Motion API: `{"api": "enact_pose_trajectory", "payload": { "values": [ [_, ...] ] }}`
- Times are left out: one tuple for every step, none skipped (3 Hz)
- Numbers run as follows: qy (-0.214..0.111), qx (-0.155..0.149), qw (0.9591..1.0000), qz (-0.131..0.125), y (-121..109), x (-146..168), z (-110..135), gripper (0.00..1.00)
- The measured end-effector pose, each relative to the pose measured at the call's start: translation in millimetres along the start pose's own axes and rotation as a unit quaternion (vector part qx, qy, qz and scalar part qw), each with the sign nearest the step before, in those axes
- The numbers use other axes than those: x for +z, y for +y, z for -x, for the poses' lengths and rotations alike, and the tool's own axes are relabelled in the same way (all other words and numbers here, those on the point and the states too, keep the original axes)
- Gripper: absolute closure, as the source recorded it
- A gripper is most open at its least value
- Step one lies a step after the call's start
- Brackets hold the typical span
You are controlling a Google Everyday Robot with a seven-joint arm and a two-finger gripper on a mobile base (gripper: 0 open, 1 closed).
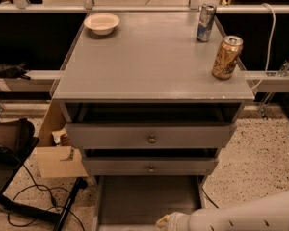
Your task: Place water bottle into bottom drawer
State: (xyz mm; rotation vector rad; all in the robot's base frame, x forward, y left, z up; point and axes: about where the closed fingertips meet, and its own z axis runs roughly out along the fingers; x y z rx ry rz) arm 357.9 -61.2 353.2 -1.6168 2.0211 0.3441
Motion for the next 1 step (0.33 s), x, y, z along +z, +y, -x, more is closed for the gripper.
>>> {"api": "enact_pose_trajectory", "payload": {
  "values": [
    [0.053, 0.011, 0.9981, -0.028, 10.6, -48.0, -3.9, 1.00]
  ]
}}
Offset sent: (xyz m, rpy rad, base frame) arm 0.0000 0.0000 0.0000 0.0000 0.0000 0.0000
